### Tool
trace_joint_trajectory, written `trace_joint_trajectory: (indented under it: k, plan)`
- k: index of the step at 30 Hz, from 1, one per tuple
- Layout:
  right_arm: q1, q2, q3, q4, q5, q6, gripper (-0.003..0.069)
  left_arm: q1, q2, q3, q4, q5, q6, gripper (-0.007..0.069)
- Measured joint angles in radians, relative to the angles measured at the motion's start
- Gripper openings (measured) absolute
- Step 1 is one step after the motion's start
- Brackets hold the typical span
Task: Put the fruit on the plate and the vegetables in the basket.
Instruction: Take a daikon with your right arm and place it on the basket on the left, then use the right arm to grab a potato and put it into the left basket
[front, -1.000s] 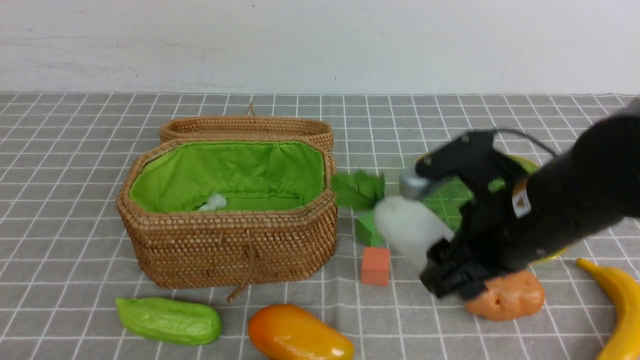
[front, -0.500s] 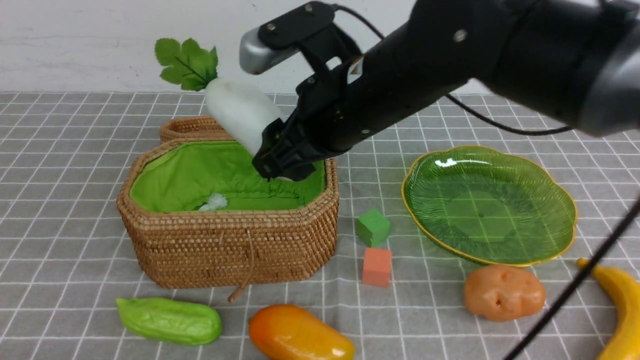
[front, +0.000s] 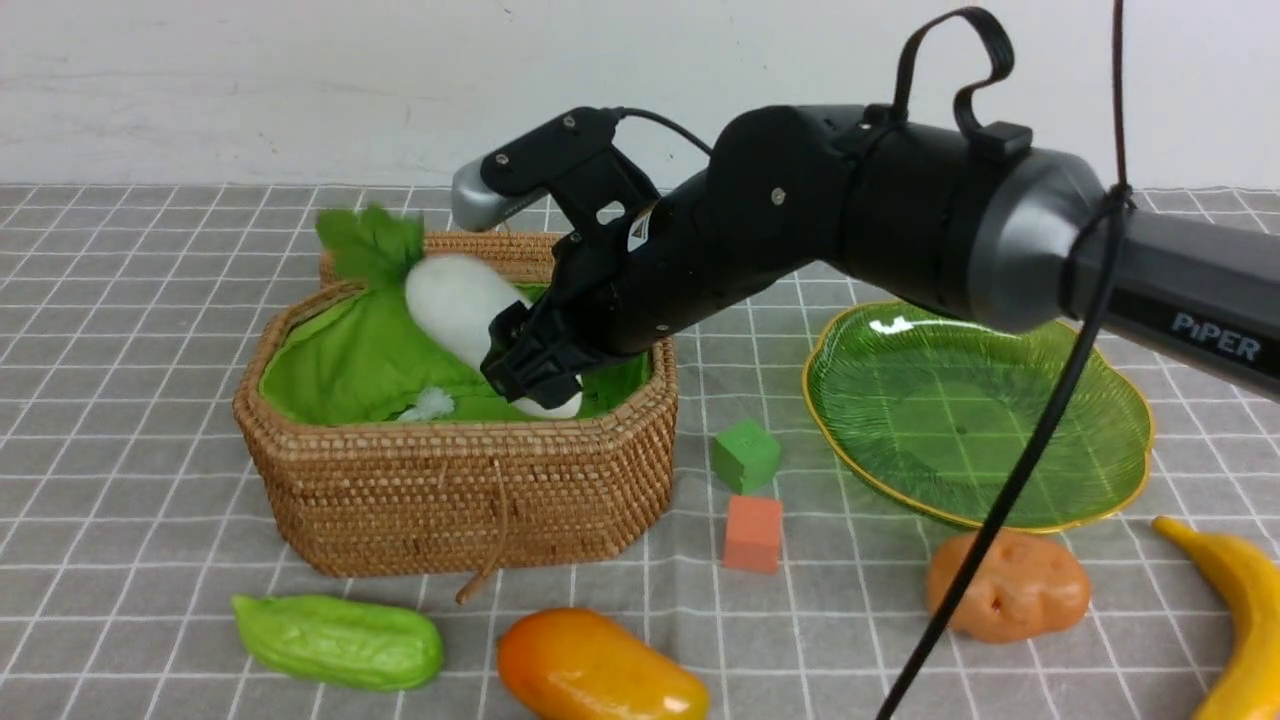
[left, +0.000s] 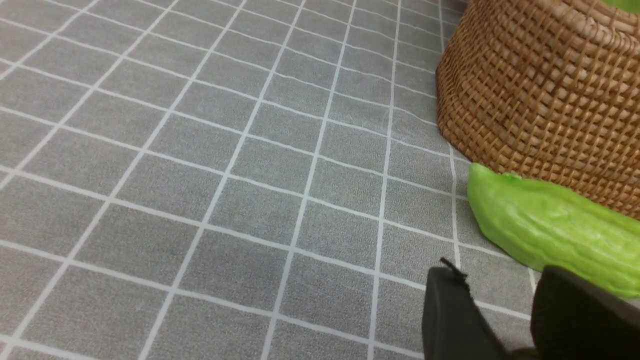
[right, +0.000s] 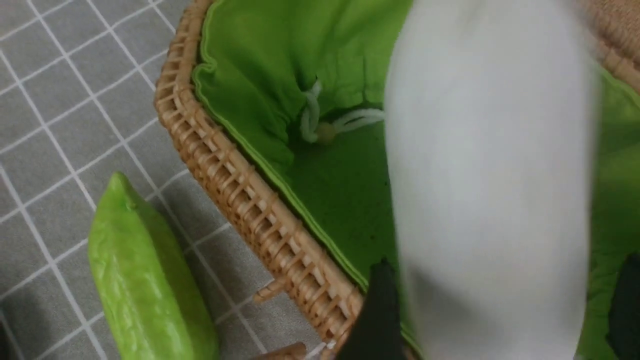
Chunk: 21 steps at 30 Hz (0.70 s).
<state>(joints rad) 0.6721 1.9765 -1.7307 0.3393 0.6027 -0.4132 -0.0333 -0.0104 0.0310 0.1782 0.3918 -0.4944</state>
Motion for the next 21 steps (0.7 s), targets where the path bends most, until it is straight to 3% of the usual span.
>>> trace_joint_trajectory:
  k: [5,11,14,16,21]
  plan:
    - [0.0,-0.015,0.0,-0.012,0.065,0.0,0.061,0.0,0.0,0.0,0.0,0.0,0.0,0.0238]
    - [-0.033,-0.142,0.0,-0.159,0.31,0.069,0.0577,0.0,0.0,0.0,0.0,0.0,0.0,0.0238]
    - [-0.086,-0.208,0.01,-0.195,0.413,0.104,0.0574,0.0,0.0,0.0,0.0,0.0,0.0,0.0238]
    - [-0.192,-0.3,0.089,-0.201,0.475,0.118,0.0573,0.0,0.0,0.0,0.0,0.0,0.0,0.0238]
    - [-0.351,-0.457,0.335,-0.139,0.449,0.155,0.0572,0.0,0.0,0.0,0.0,0.0,0.0,0.0238]
